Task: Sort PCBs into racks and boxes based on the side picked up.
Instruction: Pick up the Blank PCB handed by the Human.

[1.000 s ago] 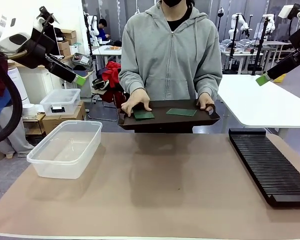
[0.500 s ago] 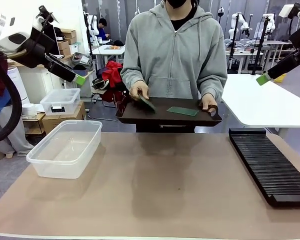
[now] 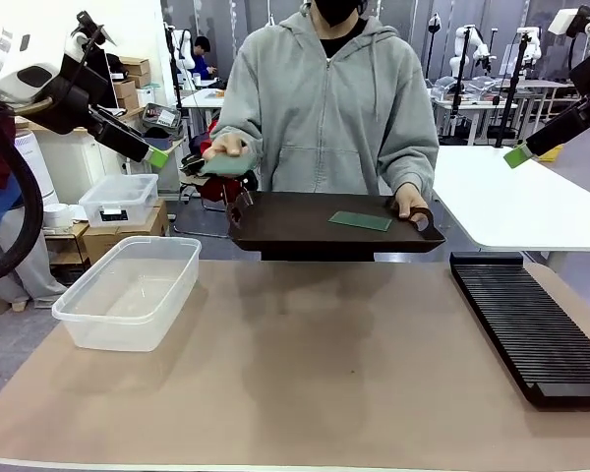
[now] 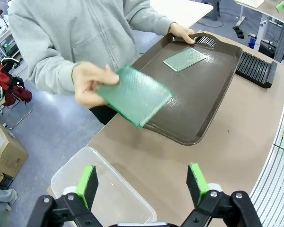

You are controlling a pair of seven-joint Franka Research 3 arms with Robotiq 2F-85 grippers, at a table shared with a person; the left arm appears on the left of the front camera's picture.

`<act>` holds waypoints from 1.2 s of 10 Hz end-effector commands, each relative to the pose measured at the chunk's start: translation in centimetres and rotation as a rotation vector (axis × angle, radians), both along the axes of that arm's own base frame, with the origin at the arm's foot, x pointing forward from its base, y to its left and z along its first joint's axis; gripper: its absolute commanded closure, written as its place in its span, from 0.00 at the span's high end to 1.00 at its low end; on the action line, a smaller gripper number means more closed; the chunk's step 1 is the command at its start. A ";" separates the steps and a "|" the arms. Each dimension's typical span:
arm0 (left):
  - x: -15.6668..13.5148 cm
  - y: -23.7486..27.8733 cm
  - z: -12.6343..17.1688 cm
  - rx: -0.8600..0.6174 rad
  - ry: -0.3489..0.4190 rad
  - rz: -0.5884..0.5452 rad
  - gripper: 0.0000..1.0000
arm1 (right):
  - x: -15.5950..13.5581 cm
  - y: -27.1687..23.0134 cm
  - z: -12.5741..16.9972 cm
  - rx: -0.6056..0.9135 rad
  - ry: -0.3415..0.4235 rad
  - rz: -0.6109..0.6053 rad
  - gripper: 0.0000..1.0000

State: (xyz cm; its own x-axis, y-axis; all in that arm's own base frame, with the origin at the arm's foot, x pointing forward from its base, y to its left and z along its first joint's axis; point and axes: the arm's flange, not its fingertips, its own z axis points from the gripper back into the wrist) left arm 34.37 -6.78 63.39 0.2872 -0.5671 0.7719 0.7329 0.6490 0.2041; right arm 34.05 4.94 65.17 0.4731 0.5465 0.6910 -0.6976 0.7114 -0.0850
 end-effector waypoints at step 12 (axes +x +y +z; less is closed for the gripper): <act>0.0 -0.1 -0.1 0.001 0.001 -0.003 1.00 | 0.0 0.0 -0.1 0.001 0.002 -0.001 1.00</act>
State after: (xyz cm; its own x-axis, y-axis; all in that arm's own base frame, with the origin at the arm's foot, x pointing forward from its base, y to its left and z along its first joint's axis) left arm 34.37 -6.78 63.39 0.2872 -0.5671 0.7719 0.7329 0.6490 0.2041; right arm 34.05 4.94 65.17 0.4731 0.5465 0.6910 -0.6976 0.7114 -0.0851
